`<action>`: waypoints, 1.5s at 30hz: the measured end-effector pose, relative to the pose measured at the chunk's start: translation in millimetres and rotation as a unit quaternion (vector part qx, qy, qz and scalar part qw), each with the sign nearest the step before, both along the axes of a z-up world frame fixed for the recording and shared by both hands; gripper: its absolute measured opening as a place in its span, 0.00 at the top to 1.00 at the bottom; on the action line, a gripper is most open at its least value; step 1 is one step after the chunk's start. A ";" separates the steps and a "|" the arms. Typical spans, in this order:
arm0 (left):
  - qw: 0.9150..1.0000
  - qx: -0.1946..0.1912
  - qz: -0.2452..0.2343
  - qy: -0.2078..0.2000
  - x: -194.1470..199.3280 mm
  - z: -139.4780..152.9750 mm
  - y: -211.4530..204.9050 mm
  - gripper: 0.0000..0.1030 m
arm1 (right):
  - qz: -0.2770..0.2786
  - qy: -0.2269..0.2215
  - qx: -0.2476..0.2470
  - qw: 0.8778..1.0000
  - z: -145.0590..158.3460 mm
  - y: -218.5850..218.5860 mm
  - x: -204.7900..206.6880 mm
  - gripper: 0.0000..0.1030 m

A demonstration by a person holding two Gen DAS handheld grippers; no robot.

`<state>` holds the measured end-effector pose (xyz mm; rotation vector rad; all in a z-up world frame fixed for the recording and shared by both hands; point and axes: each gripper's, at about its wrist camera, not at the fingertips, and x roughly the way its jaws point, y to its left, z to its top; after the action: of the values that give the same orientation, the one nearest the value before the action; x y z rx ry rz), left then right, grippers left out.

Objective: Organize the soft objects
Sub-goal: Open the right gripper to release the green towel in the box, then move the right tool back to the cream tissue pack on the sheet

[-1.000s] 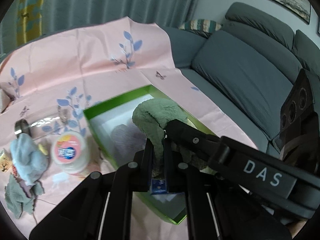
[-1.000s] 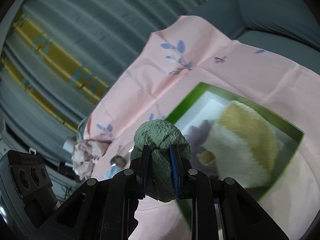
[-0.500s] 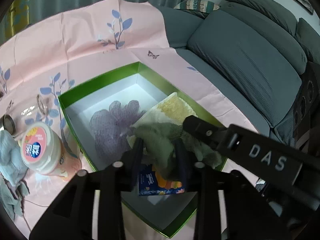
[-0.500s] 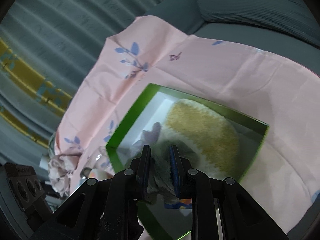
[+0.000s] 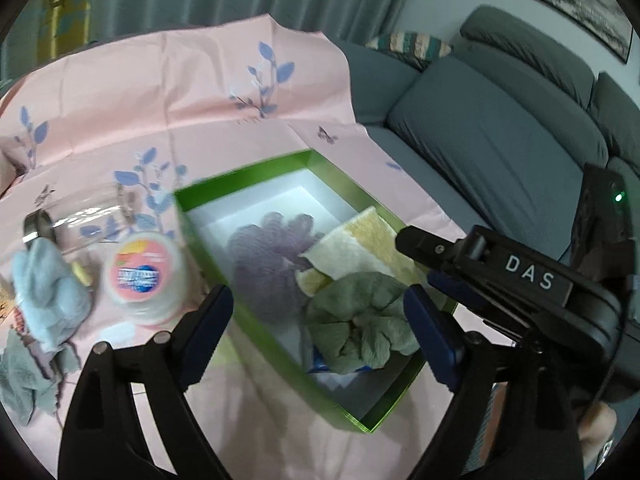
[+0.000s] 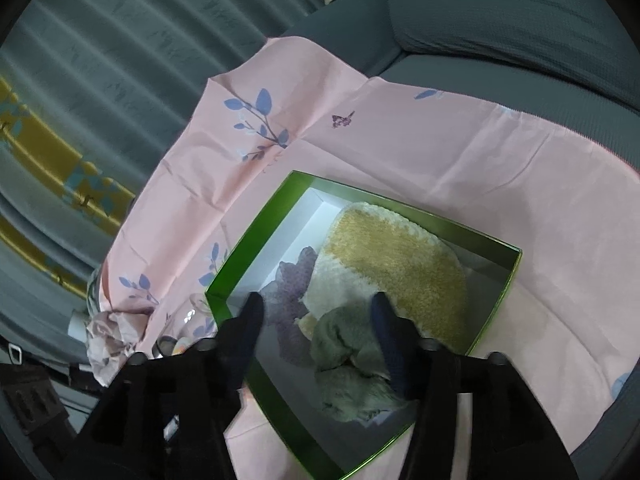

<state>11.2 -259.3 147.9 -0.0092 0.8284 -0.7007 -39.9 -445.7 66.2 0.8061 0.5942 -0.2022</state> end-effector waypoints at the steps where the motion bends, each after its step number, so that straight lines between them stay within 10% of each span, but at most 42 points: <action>1: 1.000 -0.004 0.005 -0.002 -0.5 2.2 7.5 0.16 | 0.001 -0.002 -0.005 1.000 2.5 2.0 -0.5 0.36; 8: 0.998 -0.024 0.057 -0.005 -4.0 10.0 69.3 0.02 | 0.002 -0.002 -0.058 0.998 20.6 26.3 -1.8 0.16; 19: 0.986 -0.037 0.165 -0.010 -5.6 9.4 189.4 0.01 | 0.071 0.002 -0.167 0.983 45.4 95.5 17.4 0.14; 32: 0.948 -0.073 0.306 0.036 -9.0 -31.5 313.3 0.03 | 0.173 -0.002 -0.244 0.954 51.2 190.3 38.2 0.14; 45: 0.914 -0.049 0.394 0.077 7.9 -52.3 384.2 0.07 | 0.340 0.012 -0.135 0.931 46.6 300.2 96.6 0.14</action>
<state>19.0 124.9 95.7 -0.4721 0.8509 0.0287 56.7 -145.5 112.7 0.2979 0.8168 0.3400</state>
